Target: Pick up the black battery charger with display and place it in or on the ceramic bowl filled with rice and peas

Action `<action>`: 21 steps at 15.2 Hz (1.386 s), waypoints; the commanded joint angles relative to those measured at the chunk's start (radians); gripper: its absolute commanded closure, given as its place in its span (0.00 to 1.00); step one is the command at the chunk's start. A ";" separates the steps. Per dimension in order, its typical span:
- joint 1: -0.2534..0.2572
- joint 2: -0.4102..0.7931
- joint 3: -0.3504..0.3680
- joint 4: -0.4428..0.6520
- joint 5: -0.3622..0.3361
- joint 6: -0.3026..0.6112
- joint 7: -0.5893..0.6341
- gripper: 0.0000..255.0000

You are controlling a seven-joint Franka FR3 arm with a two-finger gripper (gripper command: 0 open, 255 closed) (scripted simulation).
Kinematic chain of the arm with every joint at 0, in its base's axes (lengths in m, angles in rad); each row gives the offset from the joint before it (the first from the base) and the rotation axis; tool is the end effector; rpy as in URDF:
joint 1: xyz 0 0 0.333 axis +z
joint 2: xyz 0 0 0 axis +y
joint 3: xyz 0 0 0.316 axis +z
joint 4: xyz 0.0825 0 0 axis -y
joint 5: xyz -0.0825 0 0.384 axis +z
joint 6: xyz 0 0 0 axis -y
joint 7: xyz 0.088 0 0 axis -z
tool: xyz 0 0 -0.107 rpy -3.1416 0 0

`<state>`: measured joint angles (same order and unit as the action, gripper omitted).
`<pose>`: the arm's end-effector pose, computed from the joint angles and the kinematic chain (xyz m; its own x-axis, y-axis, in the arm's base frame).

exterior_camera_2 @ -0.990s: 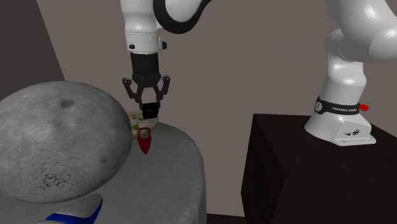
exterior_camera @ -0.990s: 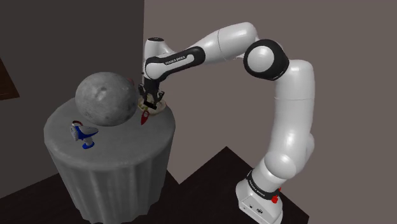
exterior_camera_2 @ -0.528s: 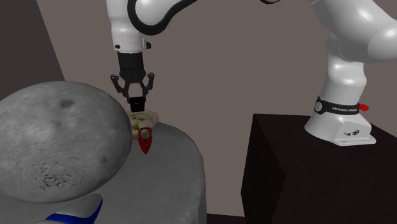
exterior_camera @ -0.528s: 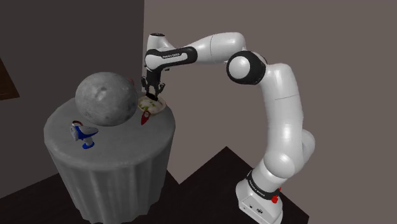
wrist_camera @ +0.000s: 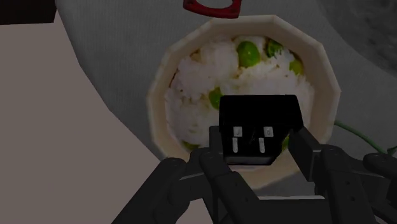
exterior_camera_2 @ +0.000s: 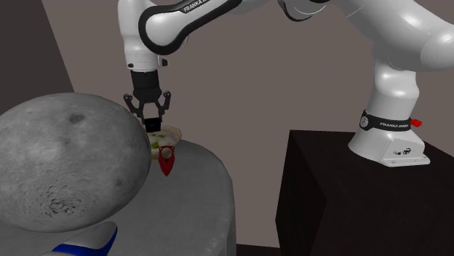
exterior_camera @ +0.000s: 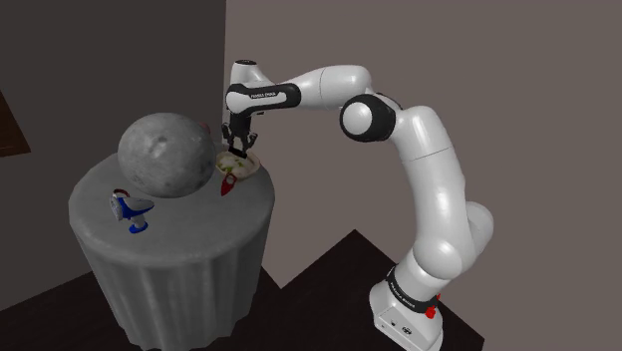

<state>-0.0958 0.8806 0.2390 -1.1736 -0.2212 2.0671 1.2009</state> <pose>0.7642 0.0445 0.2702 0.5030 -0.8639 0.0262 -0.8635 -0.5036 -0.0280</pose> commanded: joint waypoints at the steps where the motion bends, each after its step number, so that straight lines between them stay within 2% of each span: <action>1: 0.001 0.016 -0.003 -0.002 -0.003 0.018 0.001 1.00; 5: 0.003 0.045 -0.007 -0.006 -0.008 0.051 0.004 1.00; 13: 0.003 0.045 -0.007 -0.006 -0.008 0.051 0.004 1.00; 14: 0.003 0.045 -0.007 -0.006 -0.008 0.051 0.004 0.00; 19: 0.003 0.045 -0.007 -0.006 -0.008 0.051 0.004 0.00; 21: 0.000 0.005 -0.001 -0.008 -0.002 0.013 0.001 0.00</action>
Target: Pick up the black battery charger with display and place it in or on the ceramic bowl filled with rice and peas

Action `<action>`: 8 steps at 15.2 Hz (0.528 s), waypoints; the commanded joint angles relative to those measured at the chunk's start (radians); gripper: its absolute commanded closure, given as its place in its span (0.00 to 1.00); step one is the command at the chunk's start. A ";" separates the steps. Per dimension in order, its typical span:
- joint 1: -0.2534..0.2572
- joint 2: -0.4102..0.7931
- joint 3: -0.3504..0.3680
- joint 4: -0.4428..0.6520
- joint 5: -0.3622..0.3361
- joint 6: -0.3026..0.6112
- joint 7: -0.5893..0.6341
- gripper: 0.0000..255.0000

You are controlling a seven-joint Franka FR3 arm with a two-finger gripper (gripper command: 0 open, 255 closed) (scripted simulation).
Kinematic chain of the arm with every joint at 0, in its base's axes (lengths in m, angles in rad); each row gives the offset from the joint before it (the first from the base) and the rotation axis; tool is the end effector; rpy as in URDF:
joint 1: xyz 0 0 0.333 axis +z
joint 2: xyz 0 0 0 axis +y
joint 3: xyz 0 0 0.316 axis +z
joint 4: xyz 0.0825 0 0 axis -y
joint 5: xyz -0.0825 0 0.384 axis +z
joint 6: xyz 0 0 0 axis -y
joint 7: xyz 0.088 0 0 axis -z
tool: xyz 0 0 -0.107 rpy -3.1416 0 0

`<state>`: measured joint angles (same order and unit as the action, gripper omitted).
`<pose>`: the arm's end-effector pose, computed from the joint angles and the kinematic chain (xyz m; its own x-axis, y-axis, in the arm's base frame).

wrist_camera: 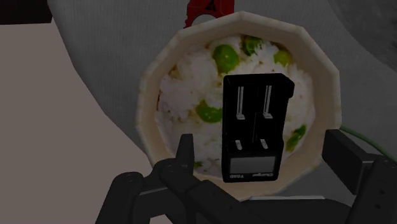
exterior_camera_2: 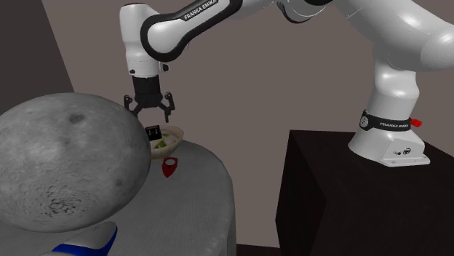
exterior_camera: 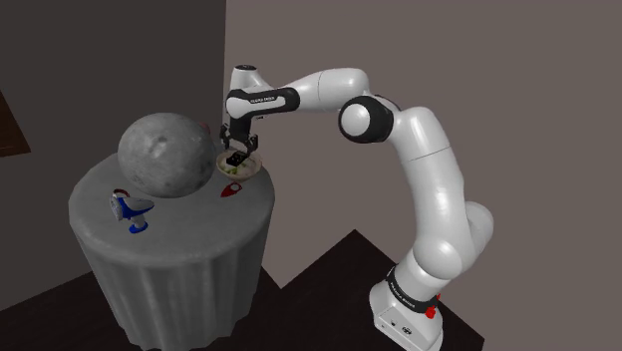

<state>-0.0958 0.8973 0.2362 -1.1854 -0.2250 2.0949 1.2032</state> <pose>0.7634 0.0443 0.2544 0.5032 -0.8638 0.0260 -0.8634 -0.5038 -0.0275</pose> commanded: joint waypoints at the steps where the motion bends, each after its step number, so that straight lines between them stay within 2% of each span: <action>1: -0.002 -0.029 0.005 0.006 0.005 -0.035 -0.002 0.00; 8: -0.002 -0.043 0.007 0.010 0.008 -0.052 -0.004 0.00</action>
<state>-0.0981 0.8543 0.2429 -1.1762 -0.2175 2.0436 1.1996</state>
